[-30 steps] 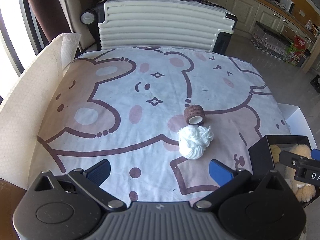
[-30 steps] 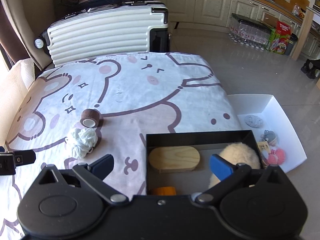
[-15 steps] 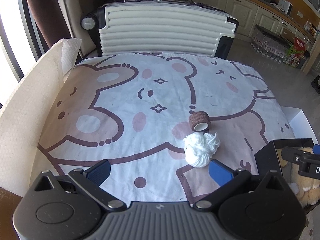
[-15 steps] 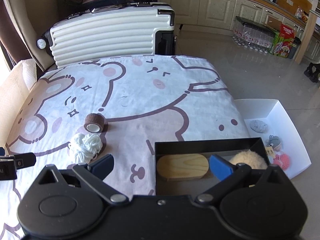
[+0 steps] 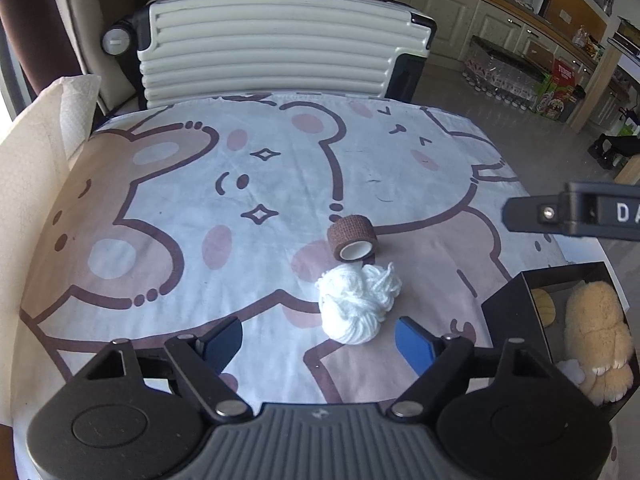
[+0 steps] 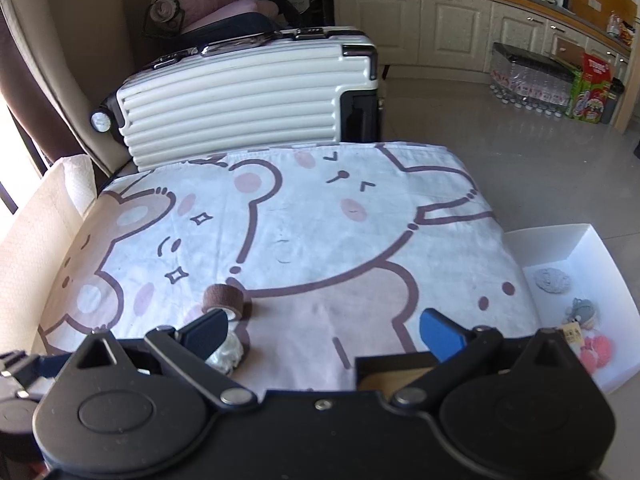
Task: Organize objects
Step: 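Move the left tool over the white yarn ball while the right tool approaches the brown bandage roll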
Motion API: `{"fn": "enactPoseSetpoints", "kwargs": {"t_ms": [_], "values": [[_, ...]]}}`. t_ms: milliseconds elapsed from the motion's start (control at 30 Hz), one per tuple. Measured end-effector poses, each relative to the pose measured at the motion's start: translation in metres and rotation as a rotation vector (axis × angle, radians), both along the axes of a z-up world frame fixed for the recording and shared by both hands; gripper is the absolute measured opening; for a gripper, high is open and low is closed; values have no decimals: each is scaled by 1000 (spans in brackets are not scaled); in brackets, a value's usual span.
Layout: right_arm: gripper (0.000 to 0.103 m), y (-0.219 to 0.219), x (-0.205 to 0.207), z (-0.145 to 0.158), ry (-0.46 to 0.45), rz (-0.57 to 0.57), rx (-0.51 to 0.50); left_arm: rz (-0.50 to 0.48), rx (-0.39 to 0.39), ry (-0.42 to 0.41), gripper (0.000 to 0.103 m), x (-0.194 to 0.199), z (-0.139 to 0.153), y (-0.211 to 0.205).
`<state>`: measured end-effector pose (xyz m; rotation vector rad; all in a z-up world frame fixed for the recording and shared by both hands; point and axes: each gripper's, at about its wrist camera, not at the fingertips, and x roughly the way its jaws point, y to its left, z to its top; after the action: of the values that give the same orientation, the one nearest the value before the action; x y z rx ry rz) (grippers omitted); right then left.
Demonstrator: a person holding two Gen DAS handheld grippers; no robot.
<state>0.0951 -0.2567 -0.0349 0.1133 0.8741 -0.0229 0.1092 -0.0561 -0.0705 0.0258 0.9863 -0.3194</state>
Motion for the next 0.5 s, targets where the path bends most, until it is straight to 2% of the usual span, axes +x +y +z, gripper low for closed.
{"fn": "enactPoseSetpoints", "kwargs": {"t_ms": [133,267,500], "values": [[103,10,20,-10,48,44,23,-31,-2,22,78,5,-9,-10],[102,16,39,-21,81,38,60,-68,17,22,77,10,-17,-21],[90,22,63,-42,125,5,187,-150,82,1,75,14,-31,-37]]}}
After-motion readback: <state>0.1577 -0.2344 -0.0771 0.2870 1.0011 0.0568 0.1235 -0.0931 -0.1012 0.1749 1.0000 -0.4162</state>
